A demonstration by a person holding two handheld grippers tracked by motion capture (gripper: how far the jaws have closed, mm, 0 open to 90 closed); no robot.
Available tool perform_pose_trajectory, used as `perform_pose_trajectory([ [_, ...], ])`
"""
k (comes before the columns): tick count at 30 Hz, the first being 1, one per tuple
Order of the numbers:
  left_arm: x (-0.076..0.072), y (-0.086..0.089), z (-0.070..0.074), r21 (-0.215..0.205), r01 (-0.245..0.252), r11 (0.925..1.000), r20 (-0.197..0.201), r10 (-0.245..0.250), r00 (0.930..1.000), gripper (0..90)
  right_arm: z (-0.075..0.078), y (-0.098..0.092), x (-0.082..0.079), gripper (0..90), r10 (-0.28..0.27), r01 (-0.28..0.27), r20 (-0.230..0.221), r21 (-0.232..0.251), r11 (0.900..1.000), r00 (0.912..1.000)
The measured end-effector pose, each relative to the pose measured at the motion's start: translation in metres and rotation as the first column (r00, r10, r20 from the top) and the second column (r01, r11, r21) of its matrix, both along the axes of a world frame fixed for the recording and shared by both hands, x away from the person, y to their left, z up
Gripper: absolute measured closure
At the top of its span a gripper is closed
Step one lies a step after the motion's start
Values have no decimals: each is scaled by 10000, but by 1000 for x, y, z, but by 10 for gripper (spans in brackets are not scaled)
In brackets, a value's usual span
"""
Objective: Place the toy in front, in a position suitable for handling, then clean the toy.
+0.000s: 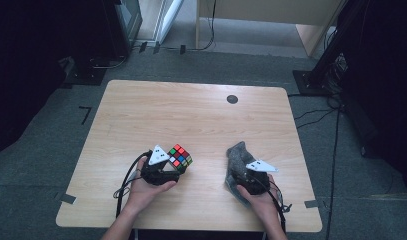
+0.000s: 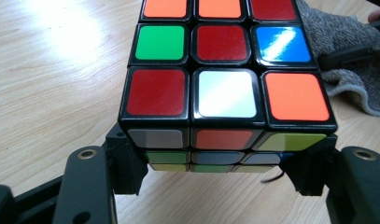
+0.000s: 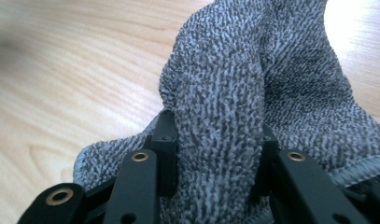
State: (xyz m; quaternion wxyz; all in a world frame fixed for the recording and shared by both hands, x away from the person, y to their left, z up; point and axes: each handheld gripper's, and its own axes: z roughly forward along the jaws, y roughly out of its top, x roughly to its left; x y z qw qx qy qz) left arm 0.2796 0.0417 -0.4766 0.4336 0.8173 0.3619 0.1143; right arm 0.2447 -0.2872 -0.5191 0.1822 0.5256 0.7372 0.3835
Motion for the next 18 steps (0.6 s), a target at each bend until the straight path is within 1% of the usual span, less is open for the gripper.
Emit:
perform_pose_trajectory([
  [2, -2, 2, 0, -229, 114, 9997, -61, -115, 9999, 346, -1, 4, 0, 620, -141, 143, 131, -126, 9998, 9998],
  [3, -3, 2, 0, -314, 182, 9993, -93, -185, 9998, 346, 0, 6, 0, 591, -213, 217, 158, -195, 9996, 9996],
  [4, -4, 2, -1, -333, 274, 9991, -109, -277, 9996, 346, 0, 9, -1, 536, -252, 258, 220, -279, 9993, 9994],
  [5, -4, 2, -1, -255, 337, 9991, -89, -340, 9994, 346, 1, 12, -2, 468, -158, 176, 341, -532, 9984, 9993],
  [6, -3, 5, -1, -309, 312, 9990, -186, -318, 9993, 346, 5, 20, -7, 384, 256, -166, 830, -1076, 9941, 9962],
  [7, -3, 5, -1, -309, 312, 9990, -186, -318, 9993, 346, 9, 23, -9, 352, 430, -291, 1056, -1298, 9911, 9935],
  [8, -4, 7, -1, -372, 270, 9989, -240, -279, 9993, 346, 13, 26, -10, 328, 560, -371, 1229, -1512, 9878, 9908],
  [9, -4, 8, -1, -352, 280, 9990, -236, -289, 9993, 346, 17, 28, -10, 314, 639, -399, 1363, -1723, 9842, 9886],
  [10, -4, 8, -1, -352, 280, 9990, -236, -289, 9993, 346, 17, 28, -10, 314, 639, -399, 1363, -1723, 9842, 9886],
  [11, -5, 8, -1, -326, 296, 9990, -248, -304, 9992, 346, 19, 29, -9, 304, 653, -381, 1401, -1883, 9814, 9880],
  [13, -6, 8, -2, -337, 319, 9989, -314, -330, 9990, 346, 16, 27, -3, 297, 772, -603, 968, -1666, 9842, 9923],
  [14, -6, 8, -2, -337, 319, 9989, -314, -330, 9990, 346, 16, 27, -3, 297, 772, -603, 968, -1666, 9842, 9923],
  [15, -6, 8, -2, -340, 326, 9989, -324, -337, 9989, 346, 12, 26, 0, 295, 757, -627, 768, -1594, 9852, 9942],
  [17, -7, 7, -1, -374, 396, 9985, -289, -407, 9988, 346, 6, 23, 2, 309, 691, -627, 349, -1595, 9852, 9970],
  [18, -7, 7, -1, -374, 396, 9985, -289, -407, 9988, 346, 6, 23, 2, 309, 691, -627, 349, -1595, 9852, 9970],
])
